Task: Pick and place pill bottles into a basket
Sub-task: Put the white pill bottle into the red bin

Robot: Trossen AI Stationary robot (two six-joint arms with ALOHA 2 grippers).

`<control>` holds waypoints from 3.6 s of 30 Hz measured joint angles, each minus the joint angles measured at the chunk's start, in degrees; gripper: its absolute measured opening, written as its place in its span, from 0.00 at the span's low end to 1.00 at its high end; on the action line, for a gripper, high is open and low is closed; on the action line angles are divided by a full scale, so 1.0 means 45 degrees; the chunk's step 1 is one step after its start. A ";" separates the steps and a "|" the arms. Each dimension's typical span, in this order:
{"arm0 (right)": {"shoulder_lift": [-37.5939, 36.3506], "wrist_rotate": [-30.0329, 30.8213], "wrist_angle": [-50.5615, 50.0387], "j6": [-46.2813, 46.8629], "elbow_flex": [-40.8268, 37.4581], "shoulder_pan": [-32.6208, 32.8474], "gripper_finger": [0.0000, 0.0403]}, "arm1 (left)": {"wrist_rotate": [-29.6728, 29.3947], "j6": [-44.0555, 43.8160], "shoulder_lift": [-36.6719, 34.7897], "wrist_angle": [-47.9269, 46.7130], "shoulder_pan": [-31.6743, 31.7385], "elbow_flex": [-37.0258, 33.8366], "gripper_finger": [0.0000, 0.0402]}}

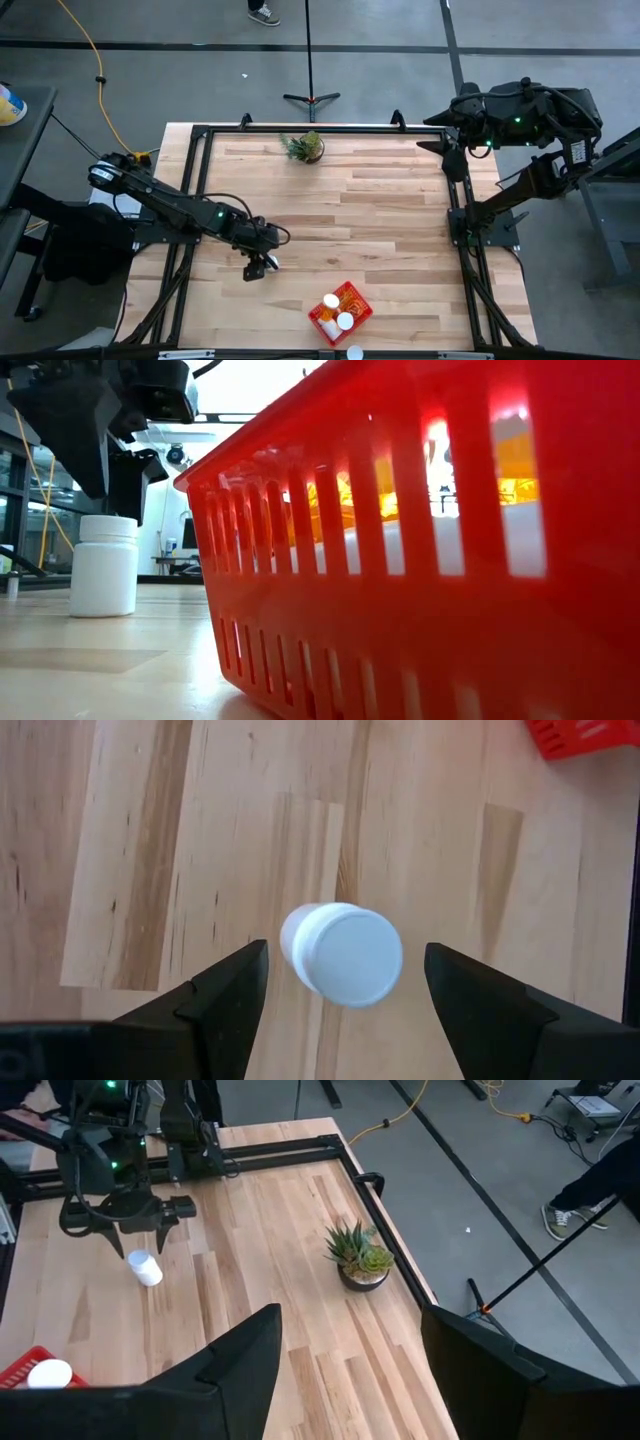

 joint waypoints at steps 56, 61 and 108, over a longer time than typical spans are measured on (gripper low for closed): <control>0.0000 -0.0369 0.0000 -0.0005 0.0000 0.0004 0.58 | 0.0237 -0.0246 0.1185 0.0034 0.0005 0.0005 0.76; 0.0000 -0.0369 0.0000 -0.0005 0.0000 0.0005 0.58 | 0.0227 -0.0228 0.1595 0.0081 0.0005 0.0005 0.75; 0.0000 -0.0949 0.0000 0.0000 0.0000 0.0003 0.58 | 0.0452 -0.0030 0.2482 0.1307 0.0005 0.0005 0.53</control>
